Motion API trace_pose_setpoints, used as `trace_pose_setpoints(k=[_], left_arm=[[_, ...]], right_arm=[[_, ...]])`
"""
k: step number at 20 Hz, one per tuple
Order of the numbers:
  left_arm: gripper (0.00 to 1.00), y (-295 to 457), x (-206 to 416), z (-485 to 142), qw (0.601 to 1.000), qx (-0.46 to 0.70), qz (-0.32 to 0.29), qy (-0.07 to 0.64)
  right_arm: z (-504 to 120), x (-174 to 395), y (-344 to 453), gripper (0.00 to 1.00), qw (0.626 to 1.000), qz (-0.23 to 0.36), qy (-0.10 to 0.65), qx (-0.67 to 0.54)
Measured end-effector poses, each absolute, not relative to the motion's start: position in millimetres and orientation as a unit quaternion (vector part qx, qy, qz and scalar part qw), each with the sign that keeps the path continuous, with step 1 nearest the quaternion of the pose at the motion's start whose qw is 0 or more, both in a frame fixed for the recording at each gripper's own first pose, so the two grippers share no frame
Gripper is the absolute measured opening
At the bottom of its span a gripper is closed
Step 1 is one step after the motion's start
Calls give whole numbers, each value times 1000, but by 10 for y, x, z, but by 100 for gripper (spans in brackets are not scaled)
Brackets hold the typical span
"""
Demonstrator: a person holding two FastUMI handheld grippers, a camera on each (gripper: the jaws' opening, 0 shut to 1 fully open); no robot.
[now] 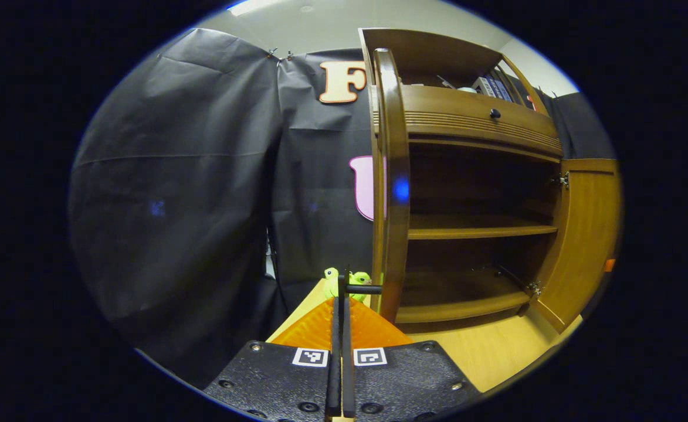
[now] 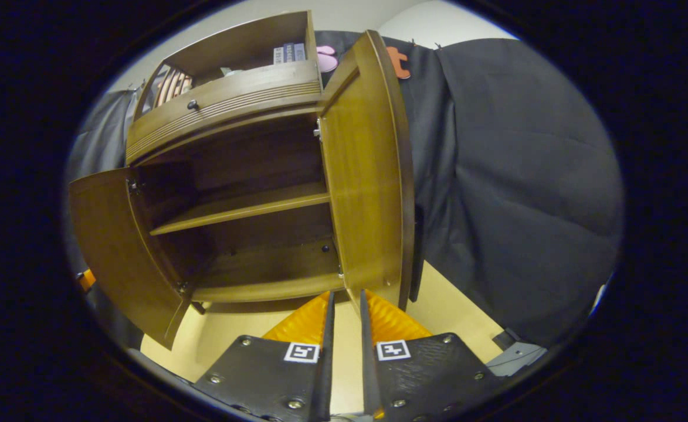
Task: Open the right door of the double-door shoe cabinet with the right hand, and open the left door with the left hand.
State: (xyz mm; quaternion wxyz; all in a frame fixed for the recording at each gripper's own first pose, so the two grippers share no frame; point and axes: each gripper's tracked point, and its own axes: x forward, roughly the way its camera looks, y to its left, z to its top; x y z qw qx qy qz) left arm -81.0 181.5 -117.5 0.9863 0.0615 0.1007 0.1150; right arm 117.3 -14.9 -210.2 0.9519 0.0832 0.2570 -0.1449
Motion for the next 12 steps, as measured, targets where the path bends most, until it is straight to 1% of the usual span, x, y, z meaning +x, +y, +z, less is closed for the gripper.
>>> trace_pose_setpoints(k=[3,6,12], left_arm=[[0,1945,-878,-1134,985,53,138,92],[1,1964,-930,-1108,985,39,143,92],[0,1873,-932,-982,984,56,147,79]], right_arm=[[-2107,1241,-86,21,953,-136,258,82],[-2121,1273,-22,21,954,-126,258,82],[-2177,1305,27,21,955,-116,261,83]])
